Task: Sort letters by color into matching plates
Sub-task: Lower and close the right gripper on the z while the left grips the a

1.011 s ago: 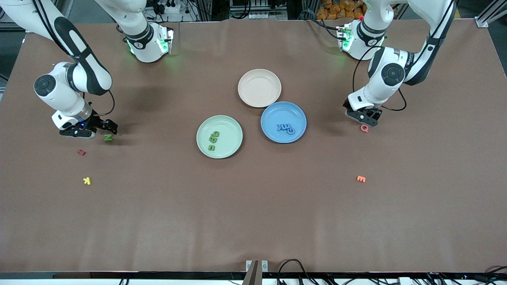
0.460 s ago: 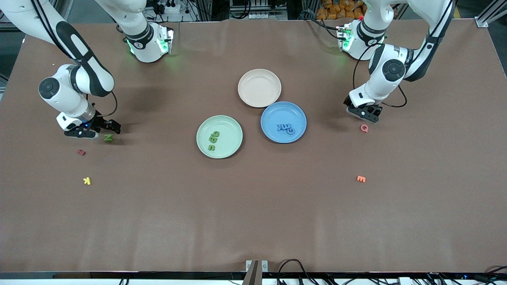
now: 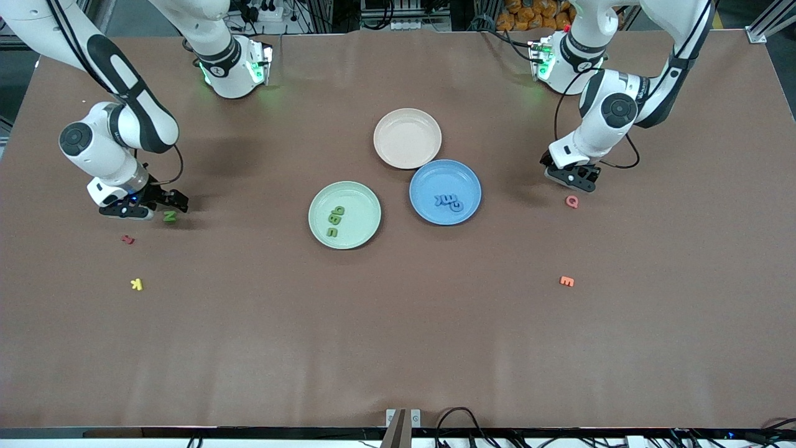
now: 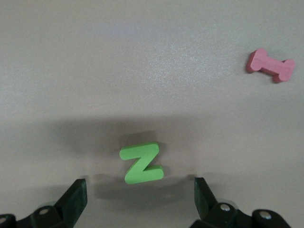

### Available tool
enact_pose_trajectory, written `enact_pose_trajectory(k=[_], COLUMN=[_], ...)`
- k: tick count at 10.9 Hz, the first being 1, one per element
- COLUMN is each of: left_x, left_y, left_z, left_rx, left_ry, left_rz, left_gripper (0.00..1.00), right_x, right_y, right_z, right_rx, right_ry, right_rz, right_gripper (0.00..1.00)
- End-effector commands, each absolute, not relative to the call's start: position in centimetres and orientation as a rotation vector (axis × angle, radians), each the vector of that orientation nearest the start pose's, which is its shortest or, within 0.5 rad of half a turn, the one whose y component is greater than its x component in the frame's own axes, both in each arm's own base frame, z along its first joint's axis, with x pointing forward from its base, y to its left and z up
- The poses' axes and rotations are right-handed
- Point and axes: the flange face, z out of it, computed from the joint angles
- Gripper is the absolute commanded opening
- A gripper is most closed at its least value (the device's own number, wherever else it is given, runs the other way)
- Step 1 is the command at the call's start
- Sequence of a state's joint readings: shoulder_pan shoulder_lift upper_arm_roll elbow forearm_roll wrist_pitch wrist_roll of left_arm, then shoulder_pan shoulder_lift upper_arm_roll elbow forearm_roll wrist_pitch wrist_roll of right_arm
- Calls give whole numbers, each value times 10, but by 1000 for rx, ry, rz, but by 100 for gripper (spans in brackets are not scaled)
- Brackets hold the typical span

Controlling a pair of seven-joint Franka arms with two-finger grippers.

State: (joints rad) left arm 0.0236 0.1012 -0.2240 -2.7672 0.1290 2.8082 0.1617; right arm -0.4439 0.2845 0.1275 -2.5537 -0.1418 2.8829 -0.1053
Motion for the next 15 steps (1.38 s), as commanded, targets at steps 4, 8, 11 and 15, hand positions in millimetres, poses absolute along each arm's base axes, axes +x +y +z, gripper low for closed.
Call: enact_pose_trajectory(k=[4, 8, 11, 15], left_x=[362, 362, 363, 363], left_y=[-77, -74, -66, -66], left_z=[169, 167, 166, 166], left_rx=[-3039, -3042, -3044, -3045], left_ry=[760, 751, 737, 737], left_rz=[94, 101, 107, 107], left_gripper=[100, 100, 88, 58], right_x=[444, 446, 446, 447], right_y=[-135, -134, -134, -135], right_z=[157, 158, 160, 162], right_rx=[-3143, -3148, -3149, -3151], right_ry=[113, 92, 90, 92], right_rz=[-88, -95, -99, -106], right_gripper=[100, 80, 58, 47])
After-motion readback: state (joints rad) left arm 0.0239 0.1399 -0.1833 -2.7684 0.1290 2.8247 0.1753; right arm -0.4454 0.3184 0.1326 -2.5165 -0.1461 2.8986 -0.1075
